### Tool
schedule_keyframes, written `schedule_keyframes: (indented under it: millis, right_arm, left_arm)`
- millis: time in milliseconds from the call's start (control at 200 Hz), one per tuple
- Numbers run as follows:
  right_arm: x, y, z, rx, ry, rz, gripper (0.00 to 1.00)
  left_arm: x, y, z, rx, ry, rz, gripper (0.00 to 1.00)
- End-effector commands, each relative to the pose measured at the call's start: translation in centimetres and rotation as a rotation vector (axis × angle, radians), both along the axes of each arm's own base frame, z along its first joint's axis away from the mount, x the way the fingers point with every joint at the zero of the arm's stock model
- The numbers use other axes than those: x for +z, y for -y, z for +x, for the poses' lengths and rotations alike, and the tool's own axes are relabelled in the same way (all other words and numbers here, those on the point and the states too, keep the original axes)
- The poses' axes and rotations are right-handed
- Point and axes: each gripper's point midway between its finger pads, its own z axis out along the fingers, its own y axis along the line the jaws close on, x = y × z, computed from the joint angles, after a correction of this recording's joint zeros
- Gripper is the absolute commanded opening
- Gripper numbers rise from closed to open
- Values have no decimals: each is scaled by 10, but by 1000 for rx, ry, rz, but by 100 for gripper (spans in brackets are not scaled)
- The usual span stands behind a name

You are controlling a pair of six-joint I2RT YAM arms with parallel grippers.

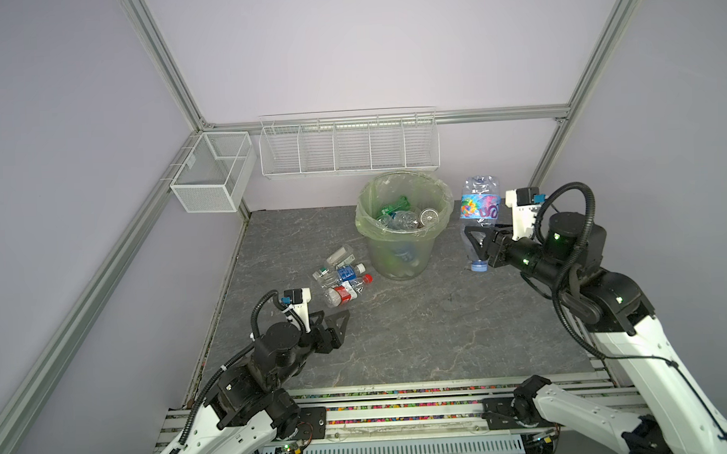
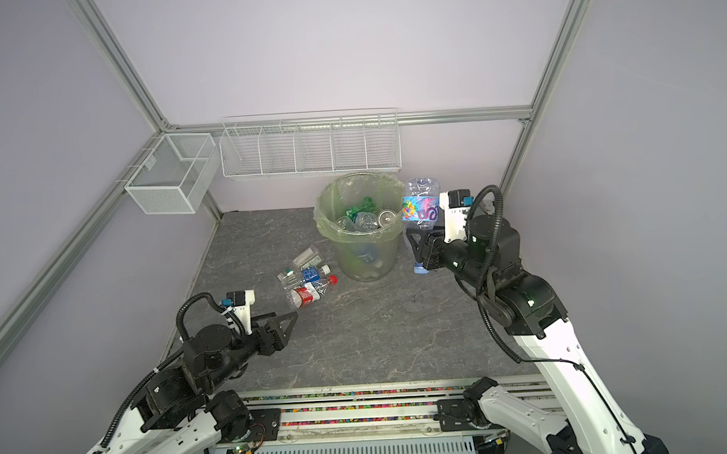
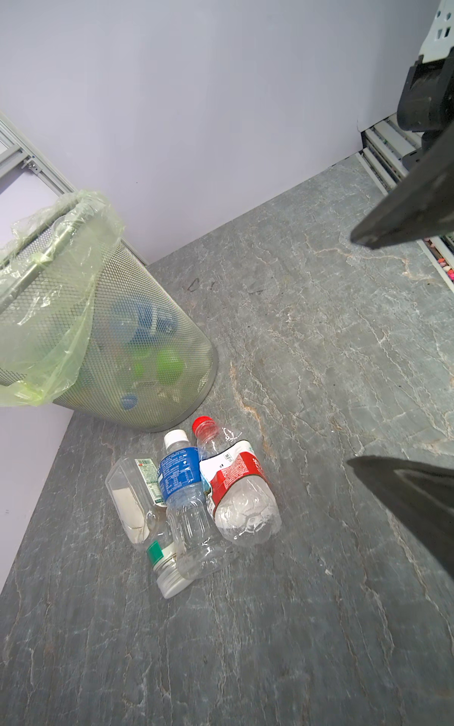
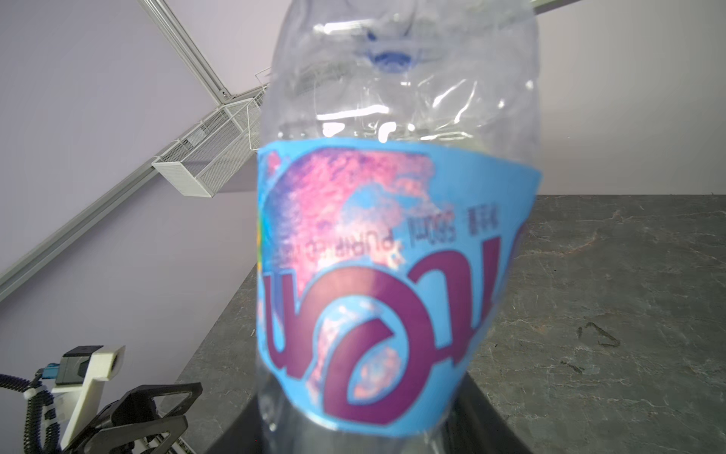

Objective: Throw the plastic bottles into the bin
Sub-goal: 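Carry the pink-labelled bottle over the bin with the right gripper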

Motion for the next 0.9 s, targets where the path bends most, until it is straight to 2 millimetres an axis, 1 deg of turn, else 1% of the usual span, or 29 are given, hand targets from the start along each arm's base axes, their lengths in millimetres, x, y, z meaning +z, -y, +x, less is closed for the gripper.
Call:
schedule_keyframes:
  millis: [0,85,185,330,415,515,545,570,625,645,660,665,685,695,710,720,745,765,785,835,895]
  right_arm:
    - [16,-12,5,39,38,-2,53]
    - [21,-20,14,51,39,-11,54]
    - [25,-27,30,41,33,-33,55]
    - [30,-49,55,71,12,-37,56]
    - [30,-63,75,85,-4,-43,57]
    - [21,-78,108,76,-46,-68,58]
    - [15,-84,119,78,-68,-77,59]
    - [14,-88,127,81,-78,-79,60]
    - [-1,-97,145,85,-134,-99,64]
    - [-6,-100,151,88,-151,-107,68]
    - [-11,-102,155,91,-165,-117,75]
    - [-12,-103,156,91,-169,-120,78]
    - [-18,-105,161,90,-185,-133,93]
    - [-22,-106,163,88,-194,-139,98]
    - [-25,-106,166,83,-203,-149,90]
    - [-30,-107,169,76,-213,-157,88]
    - [-36,-105,174,57,-229,-176,88]
    - [-44,-102,175,38,-258,-199,88]
    - [-46,-100,175,26,-271,-214,88]
    - [-45,-98,170,17,-273,-235,88]
    - [-37,-96,162,8,-236,-250,88]
  left_arm:
    - [-8,-2,-4,-4,-24,7,82]
    - [-8,-3,-5,-5,-26,4,82]
    - [-9,-3,-7,-11,-27,3,82]
    - [-10,-6,-9,-8,-30,3,82]
    - [-10,-7,-10,-6,-28,3,82]
    - [-9,-10,-11,-2,-26,0,82]
    - [-9,-10,-11,-2,-24,-1,82]
    - [-9,-10,-12,-1,-25,-1,82]
    - [-8,-11,-12,0,-24,1,82]
    - [-8,-11,-12,-1,-24,1,82]
    - [-7,-11,-12,-1,-23,1,82]
    - [-7,-11,-12,-1,-23,0,82]
    - [-7,-11,-12,-2,-23,2,82]
    - [-7,-11,-12,-1,-24,2,82]
    - [-7,-11,-12,-1,-24,1,82]
    - [-7,-11,-12,-1,-24,1,82]
    - [-7,-11,-12,-1,-23,2,82]
    - [-7,-11,-12,-1,-23,1,82]
    - [-6,-11,-12,-2,-23,0,82]
    - [-5,-12,-13,-3,-24,1,82]
    - [-5,-13,-13,-1,-21,7,82]
